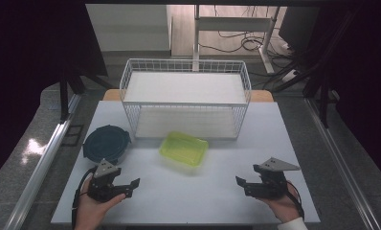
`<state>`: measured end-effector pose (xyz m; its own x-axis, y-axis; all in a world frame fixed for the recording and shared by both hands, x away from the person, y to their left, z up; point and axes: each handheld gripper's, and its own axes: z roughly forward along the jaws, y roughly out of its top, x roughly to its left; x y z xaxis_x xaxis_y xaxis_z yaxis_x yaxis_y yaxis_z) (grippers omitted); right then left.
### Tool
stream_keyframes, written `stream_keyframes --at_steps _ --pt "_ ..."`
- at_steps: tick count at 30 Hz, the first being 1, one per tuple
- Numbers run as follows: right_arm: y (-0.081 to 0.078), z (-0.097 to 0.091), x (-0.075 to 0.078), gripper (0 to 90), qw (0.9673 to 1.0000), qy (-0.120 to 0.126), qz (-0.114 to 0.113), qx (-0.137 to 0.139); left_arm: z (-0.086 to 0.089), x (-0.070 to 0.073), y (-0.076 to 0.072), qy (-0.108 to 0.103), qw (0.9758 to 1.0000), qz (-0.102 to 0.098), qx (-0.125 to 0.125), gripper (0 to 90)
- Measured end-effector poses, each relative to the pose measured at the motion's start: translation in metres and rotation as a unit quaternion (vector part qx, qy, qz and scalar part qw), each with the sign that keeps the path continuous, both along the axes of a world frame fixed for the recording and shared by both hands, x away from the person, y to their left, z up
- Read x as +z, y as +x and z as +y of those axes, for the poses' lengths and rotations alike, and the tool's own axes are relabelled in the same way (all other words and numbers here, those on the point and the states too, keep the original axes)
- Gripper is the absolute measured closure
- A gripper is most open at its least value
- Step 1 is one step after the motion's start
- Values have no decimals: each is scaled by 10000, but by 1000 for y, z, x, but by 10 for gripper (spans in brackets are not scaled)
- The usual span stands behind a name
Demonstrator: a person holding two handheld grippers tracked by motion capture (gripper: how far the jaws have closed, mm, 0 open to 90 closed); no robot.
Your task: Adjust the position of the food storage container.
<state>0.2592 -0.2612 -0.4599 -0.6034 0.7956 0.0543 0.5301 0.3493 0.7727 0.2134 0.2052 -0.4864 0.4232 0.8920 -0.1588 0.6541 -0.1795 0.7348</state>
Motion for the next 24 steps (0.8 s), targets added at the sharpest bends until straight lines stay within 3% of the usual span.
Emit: stream_keyframes --at_steps 12,23,24 --pt "3 -3 -5 230 9998 -83 149 128 -8 1 2 0 9997 35 -244 221" --pt "2 0 -6 242 9994 -176 159 240 -9 3 -2 66 9995 -13 -296 233" --pt "2 0 -6 244 9994 -173 164 253 -10 3 -1 -14 9995 -3 -323 232"
